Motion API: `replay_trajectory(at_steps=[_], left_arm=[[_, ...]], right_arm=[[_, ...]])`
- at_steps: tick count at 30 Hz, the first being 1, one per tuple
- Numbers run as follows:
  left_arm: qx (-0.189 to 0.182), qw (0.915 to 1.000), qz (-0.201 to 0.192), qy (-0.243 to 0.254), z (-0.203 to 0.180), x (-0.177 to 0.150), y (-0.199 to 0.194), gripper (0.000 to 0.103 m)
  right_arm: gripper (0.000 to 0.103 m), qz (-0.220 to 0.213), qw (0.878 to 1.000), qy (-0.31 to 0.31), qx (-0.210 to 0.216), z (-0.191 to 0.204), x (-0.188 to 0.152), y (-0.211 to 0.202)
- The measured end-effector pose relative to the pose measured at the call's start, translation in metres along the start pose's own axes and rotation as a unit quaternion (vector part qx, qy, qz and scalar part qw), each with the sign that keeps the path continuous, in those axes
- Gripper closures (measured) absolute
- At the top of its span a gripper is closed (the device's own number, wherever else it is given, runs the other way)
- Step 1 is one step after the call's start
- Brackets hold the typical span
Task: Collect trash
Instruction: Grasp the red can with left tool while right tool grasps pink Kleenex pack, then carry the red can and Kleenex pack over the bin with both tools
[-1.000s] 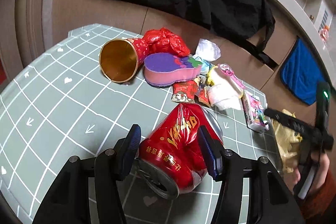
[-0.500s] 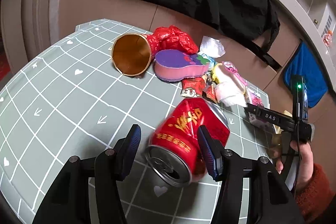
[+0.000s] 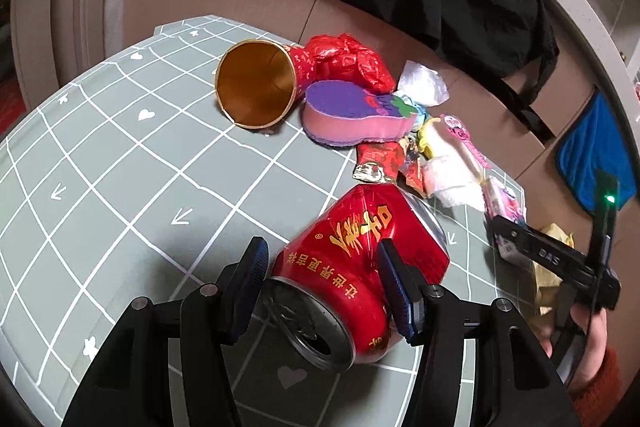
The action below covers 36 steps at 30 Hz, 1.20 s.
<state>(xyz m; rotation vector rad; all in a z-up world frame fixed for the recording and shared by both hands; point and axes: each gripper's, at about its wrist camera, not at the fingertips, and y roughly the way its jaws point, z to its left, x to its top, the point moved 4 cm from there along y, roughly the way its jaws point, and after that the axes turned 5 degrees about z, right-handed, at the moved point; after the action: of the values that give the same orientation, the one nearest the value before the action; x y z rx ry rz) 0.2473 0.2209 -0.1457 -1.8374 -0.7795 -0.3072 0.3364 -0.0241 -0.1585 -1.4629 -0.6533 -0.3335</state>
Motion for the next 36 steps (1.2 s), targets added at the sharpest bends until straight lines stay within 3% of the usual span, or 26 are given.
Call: replay_trajectory(at_steps=[11, 20, 24, 30, 36], left_arm=[[-0.001, 0.9989, 0.011, -0.045, 0.007, 0.003, 0.01, 0.046], [0.018, 0.9995, -0.024, 0.007, -0.015, 0.004, -0.005, 0.047], [0.03, 0.9974, -0.047, 0.047, -0.046, 0.015, -0.03, 0.047], [0.046, 0.9869, -0.102, 0.116, -0.113, 0.031, -0.071, 0.047], [-0.007, 0.9805, -0.122, 0.154, -0.192, 0.034, -0.088, 0.047]], right_arm=[[0.056, -0.044, 0.998, -0.035, 0.019, 0.012, -0.007, -0.042], [0.056, -0.059, 0.996, -0.053, 0.041, 0.012, -0.013, -0.055], [0.056, -0.066, 0.995, -0.051, 0.052, 0.007, -0.014, -0.073], [0.056, -0.102, 0.991, -0.047, 0.075, -0.015, -0.002, -0.13], [0.056, -0.163, 0.983, -0.036, 0.072, -0.061, 0.001, -0.194]])
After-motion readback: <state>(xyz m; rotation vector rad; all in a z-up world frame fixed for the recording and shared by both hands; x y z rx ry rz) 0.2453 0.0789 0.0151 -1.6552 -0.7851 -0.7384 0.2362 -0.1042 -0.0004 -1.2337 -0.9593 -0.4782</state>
